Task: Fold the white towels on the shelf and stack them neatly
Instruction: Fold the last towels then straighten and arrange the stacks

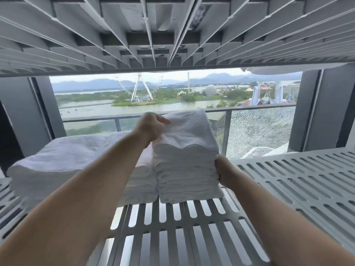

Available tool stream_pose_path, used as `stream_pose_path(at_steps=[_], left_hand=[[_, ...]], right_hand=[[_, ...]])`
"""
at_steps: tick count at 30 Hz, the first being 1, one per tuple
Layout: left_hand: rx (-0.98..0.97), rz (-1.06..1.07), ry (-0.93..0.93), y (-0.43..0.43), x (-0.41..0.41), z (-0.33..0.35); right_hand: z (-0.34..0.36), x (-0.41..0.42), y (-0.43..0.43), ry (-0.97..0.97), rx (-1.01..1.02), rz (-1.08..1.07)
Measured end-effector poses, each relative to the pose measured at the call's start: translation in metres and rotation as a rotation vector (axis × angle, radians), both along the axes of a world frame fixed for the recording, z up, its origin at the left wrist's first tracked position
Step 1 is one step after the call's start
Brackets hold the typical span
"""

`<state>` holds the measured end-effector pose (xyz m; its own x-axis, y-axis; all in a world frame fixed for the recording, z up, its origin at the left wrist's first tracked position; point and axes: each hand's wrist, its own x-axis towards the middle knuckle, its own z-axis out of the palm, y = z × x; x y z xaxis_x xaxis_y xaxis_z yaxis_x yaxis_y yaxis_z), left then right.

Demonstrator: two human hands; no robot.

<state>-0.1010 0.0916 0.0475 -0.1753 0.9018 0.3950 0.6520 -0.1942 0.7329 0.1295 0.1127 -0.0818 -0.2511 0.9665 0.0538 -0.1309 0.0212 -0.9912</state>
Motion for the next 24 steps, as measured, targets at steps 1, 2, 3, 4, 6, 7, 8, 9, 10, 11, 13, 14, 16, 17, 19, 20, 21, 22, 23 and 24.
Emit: stream_pose_path(at_steps=[1,2,3,4,6,7,8,9,10,11,13,14,16,17,19,20,21,22,23,24], left_hand=[[-0.034,-0.019,0.067,-0.002,-0.001,0.000],[-0.085,-0.048,0.166,-0.005,-0.002,-0.002],[-0.141,-0.075,0.268,-0.007,-0.003,-0.007],[-0.193,-0.091,0.353,-0.008,-0.005,-0.010],[-0.225,-0.092,0.443,-0.009,-0.011,-0.006],[-0.213,-0.076,0.479,-0.007,-0.013,0.001],[-0.194,-0.051,0.523,-0.005,-0.014,0.008],[-0.162,-0.025,0.561,-0.001,-0.014,0.015],[-0.116,-0.008,0.580,0.005,-0.012,0.020],[-0.070,-0.004,0.573,0.010,-0.007,0.023],[-0.036,-0.043,0.527,0.019,0.006,0.024],[-0.074,-0.087,0.500,0.025,0.014,0.021],[-0.235,-0.161,0.543,0.032,0.027,0.010],[-0.297,-0.170,0.624,0.035,0.031,0.003],[-0.332,-0.158,0.749,0.039,0.031,-0.008],[-0.333,-0.153,0.767,0.040,0.029,-0.011],[-0.339,-0.152,0.769,0.040,0.026,-0.012],[-0.356,-0.157,0.761,0.040,0.023,-0.013],[-0.379,-0.167,0.747,0.039,0.021,-0.014],[-0.398,-0.174,0.730,0.038,0.019,-0.014]], right_hand=[[0.000,-0.001,0.002,0.016,0.019,-0.004],[0.000,-0.001,0.001,0.037,0.023,-0.006],[0.001,-0.002,0.000,0.054,0.020,-0.009],[0.001,-0.003,0.001,0.080,0.022,0.001],[0.002,0.000,0.005,0.117,0.034,0.029],[0.005,0.001,0.005,0.111,0.019,0.003],[0.007,0.002,0.006,0.096,-0.002,-0.055],[0.009,0.003,0.007,0.072,-0.032,-0.123],[0.010,0.004,0.009,0.048,-0.060,-0.186],[0.012,0.004,0.010,0.030,-0.081,-0.228],[0.017,0.003,0.013,0.012,-0.103,-0.236],[0.020,0.003,0.012,0.006,-0.113,-0.221],[0.026,-0.001,0.007,-0.012,-0.120,-0.193],[0.029,-0.002,0.004,-0.021,-0.112,-0.178],[0.026,-0.003,0.005,-0.018,-0.079,-0.149],[0.025,-0.003,0.005,0.007,-0.050,-0.106],[0.024,-0.005,0.004,0.027,-0.009,-0.041],[0.023,-0.008,0.004,0.039,0.026,-0.006],[0.023,-0.010,0.003,0.032,0.039,-0.012],[0.023,-0.013,0.003,0.017,0.028,-0.046]])
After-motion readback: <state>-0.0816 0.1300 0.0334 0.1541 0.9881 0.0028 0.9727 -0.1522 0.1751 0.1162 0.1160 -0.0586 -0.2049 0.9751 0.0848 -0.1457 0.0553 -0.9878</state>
